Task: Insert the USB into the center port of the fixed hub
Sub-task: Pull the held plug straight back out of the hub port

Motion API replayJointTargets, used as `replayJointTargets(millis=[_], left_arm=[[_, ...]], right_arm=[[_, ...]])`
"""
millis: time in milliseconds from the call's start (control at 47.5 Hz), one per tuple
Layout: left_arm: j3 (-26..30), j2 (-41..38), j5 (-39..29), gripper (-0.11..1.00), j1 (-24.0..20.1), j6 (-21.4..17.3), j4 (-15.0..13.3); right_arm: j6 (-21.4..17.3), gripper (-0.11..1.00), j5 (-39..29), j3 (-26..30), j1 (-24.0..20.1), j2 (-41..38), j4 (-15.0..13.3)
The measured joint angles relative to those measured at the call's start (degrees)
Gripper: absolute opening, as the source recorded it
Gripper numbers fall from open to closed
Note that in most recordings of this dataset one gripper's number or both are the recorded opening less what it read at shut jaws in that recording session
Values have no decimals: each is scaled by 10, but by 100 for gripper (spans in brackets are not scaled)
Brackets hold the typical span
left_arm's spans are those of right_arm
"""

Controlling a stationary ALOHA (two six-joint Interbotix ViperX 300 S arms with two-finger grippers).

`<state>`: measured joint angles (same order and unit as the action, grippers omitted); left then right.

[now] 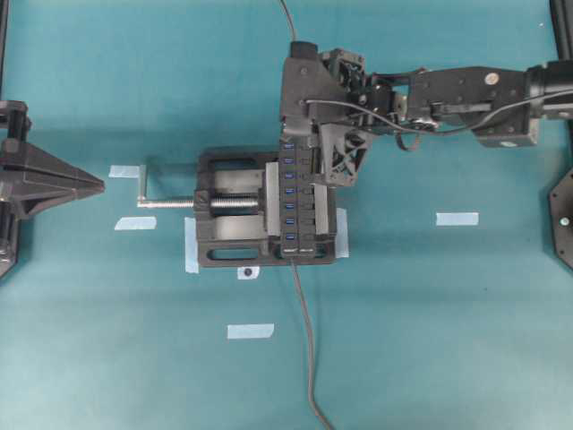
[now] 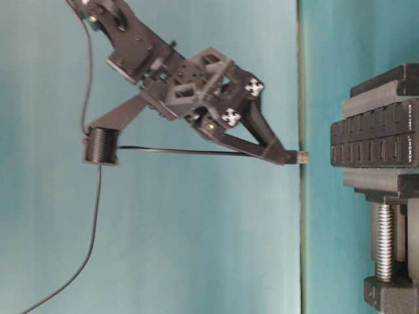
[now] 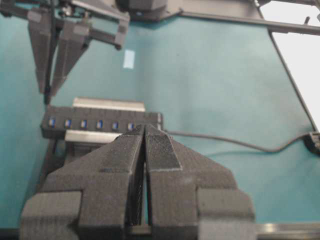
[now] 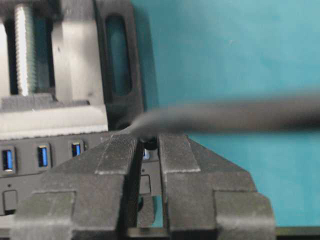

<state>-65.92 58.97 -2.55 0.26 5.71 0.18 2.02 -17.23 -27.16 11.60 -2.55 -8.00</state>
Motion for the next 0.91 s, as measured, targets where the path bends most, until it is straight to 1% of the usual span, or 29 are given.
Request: replayJointTargets(millis=[211, 337, 442, 611, 737, 906], left_arm=[[-1, 1, 0, 0, 0, 4, 0], [-3, 1, 1, 0, 0, 12, 0], [-4, 1, 0, 0, 0, 12, 0], [-4, 1, 0, 0, 0, 12, 1], [-4, 1, 0, 0, -1, 12, 0], [-4, 1, 0, 0, -1, 12, 0]], right_arm=[[0, 9, -12, 0, -5, 14, 0], [0, 9, -14, 0, -9, 15, 10], [0, 9, -14, 0, -13, 15, 17], [0, 9, -15, 2, -25, 16, 20], [-1, 9, -18, 3, -30, 18, 25], [-1, 9, -20, 4, -33, 18, 25]])
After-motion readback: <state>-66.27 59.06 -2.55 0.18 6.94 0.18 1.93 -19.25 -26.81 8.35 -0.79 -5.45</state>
